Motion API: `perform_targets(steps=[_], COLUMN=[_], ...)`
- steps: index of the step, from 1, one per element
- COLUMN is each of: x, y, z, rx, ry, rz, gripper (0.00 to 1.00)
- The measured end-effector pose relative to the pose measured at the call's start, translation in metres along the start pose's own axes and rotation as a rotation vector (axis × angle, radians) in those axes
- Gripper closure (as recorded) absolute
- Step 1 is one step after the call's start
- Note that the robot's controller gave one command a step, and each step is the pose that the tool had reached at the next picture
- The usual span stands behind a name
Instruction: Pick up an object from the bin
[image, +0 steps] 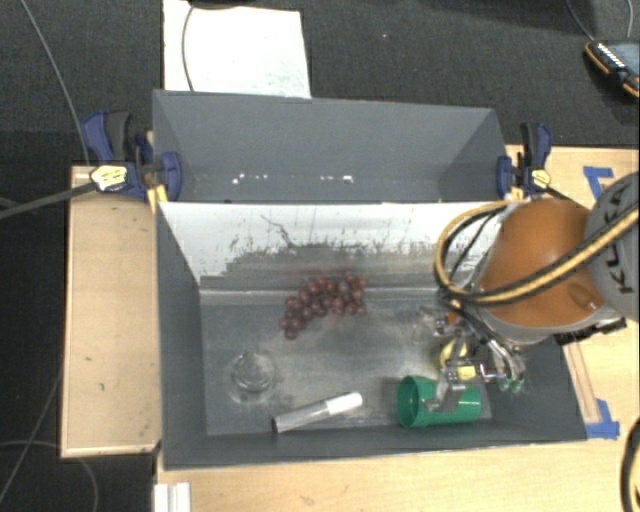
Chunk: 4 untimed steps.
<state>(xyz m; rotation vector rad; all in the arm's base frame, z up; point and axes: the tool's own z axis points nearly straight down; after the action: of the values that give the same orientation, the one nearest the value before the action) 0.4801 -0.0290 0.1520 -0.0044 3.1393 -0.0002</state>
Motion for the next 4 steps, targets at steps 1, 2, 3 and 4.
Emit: perform_targets(steps=[1, 2, 3, 4], x=[0.0, -0.001, 0.0, 0.003], y=[0.0, -0.018, -0.022, -0.021], z=[0.0, 0.041, 0.065, 0.036], rx=[0.0, 0.0, -0.002, -0.005], ry=[0.0, -0.002, 0.003, 0.009], rz=[0.0, -0.409, -0.468, -0.473], gripper=[0.0, 0.0, 0.0, 0.0])
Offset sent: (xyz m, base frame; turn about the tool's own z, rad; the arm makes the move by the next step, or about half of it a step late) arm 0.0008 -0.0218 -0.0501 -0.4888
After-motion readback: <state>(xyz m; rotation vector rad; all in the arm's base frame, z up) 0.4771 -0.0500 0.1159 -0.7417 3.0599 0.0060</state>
